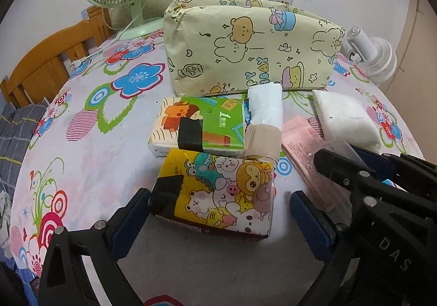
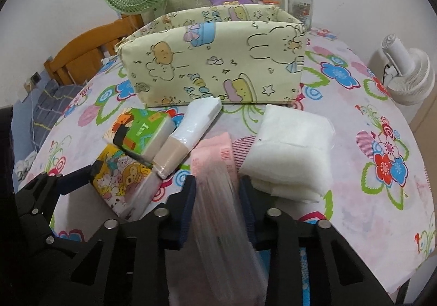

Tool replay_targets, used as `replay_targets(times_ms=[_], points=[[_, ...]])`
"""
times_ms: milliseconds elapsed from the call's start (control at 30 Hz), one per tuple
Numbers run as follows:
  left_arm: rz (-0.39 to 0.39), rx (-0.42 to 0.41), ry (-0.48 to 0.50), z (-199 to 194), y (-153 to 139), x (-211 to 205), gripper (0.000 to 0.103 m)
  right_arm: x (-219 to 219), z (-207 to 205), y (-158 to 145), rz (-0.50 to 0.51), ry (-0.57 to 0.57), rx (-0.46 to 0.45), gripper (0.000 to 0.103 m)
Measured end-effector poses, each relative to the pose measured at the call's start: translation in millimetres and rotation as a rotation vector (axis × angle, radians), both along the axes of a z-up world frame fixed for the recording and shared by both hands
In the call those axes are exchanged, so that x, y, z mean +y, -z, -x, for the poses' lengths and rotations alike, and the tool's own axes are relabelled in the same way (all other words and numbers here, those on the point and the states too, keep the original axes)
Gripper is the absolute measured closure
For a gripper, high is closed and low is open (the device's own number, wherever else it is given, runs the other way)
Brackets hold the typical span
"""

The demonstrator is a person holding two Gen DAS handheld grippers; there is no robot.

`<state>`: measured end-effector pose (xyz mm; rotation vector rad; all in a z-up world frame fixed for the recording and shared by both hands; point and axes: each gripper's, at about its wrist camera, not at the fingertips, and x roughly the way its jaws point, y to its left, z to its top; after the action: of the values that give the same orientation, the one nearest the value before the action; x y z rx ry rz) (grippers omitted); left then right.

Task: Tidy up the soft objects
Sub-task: 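Grasp the yellow cartoon tissue pack with the left tool while the right tool grasps the clear plastic bag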

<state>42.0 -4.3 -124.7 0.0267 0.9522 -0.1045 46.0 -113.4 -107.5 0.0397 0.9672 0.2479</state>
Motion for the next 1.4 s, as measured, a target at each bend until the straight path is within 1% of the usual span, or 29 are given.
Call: replay_targets(times_ms=[33, 67, 133, 233, 433, 633, 1400], points=[[0.004, -0.003, 0.002, 0, -1, 0, 0.009, -1, 0, -1, -0.004, 0.002, 0.000, 0.079], [0.005, -0.006, 0.000, 0, -1, 0, 0.015, -2, -1, -1, -0.006, 0.004, 0.001, 0.079], [0.000, -0.014, -0.004, 1, -2, 0, 0.021, -2, -1, -2, -0.004, 0.005, -0.002, 0.080], [0.007, -0.019, 0.007, 3, -4, -1, 0.023, -2, -1, -3, 0.004, 0.009, -0.012, 0.084], [0.008, -0.053, 0.021, 7, -15, -7, 0.024, -4, -2, -6, 0.000, 0.020, -0.023, 0.085], [0.011, -0.064, 0.029, 4, -23, -11, 0.024, -4, -4, -12, -0.004, 0.022, -0.030, 0.085], [0.002, -0.119, 0.039, -13, -63, -22, 0.024, -10, -24, -48, -0.021, 0.019, -0.080, 0.085]])
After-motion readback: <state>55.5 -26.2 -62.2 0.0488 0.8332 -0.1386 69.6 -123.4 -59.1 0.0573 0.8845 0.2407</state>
